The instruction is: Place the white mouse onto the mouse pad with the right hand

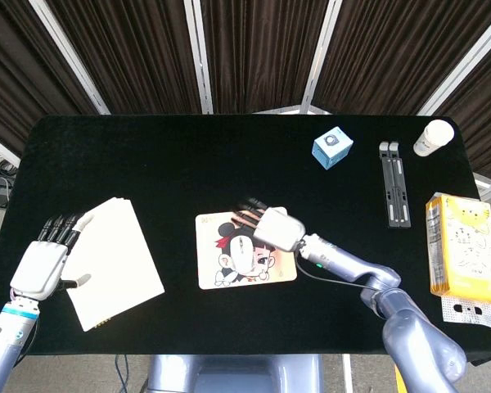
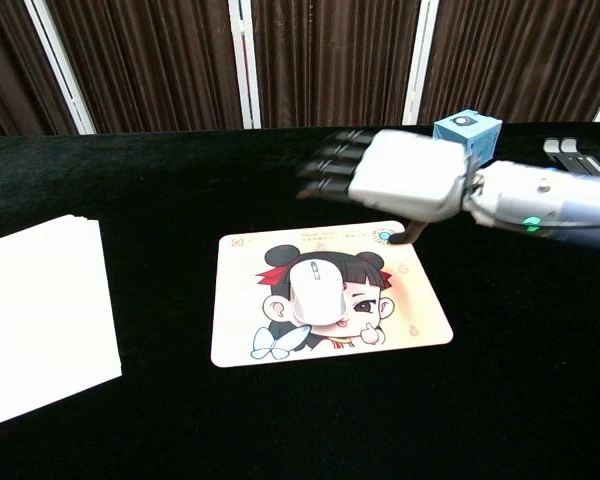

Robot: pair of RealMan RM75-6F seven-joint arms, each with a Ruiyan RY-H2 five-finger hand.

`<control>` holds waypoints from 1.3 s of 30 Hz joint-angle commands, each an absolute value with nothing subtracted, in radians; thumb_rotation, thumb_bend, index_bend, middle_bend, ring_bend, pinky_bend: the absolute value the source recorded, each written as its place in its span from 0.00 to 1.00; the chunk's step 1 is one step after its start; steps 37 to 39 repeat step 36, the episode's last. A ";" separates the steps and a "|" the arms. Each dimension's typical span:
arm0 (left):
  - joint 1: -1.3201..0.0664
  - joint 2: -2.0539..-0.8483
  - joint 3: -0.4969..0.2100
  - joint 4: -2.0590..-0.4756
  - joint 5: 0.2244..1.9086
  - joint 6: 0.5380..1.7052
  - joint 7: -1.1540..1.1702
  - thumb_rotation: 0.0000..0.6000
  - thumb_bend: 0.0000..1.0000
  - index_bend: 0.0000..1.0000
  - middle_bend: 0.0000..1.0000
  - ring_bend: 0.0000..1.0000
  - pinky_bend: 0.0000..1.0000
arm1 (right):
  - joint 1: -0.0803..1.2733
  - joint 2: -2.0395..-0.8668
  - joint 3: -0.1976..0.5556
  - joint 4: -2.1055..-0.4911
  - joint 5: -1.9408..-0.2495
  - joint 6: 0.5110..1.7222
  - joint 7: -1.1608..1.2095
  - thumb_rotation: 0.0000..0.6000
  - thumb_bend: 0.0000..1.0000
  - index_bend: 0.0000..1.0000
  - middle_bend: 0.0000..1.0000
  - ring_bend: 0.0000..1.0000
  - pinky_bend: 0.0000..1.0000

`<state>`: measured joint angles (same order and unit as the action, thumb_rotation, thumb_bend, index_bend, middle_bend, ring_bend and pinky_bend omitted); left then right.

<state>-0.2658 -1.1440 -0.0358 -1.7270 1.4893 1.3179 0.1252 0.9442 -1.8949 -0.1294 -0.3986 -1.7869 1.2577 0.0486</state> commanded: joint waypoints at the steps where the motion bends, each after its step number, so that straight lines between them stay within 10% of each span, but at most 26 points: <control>1: -0.266 -1.140 -0.032 -1.723 1.500 1.320 0.113 1.00 0.01 0.00 0.00 0.00 0.00 | 0.881 -1.823 -0.069 -0.486 -1.708 1.268 0.038 1.00 0.16 0.06 0.00 0.00 0.00; 22: -0.248 -1.161 -0.014 -1.662 1.622 1.413 0.017 1.00 0.01 0.00 0.00 0.00 0.00 | 0.484 -1.285 0.140 -1.417 -1.271 1.338 0.029 1.00 0.16 0.06 0.00 0.00 0.00; 39: -0.232 -1.200 -0.018 -1.602 1.673 1.490 -0.009 1.00 0.01 0.00 0.00 0.00 0.00 | 0.305 -1.211 0.065 -1.496 -1.368 1.476 0.061 1.00 0.15 0.06 0.00 0.00 0.00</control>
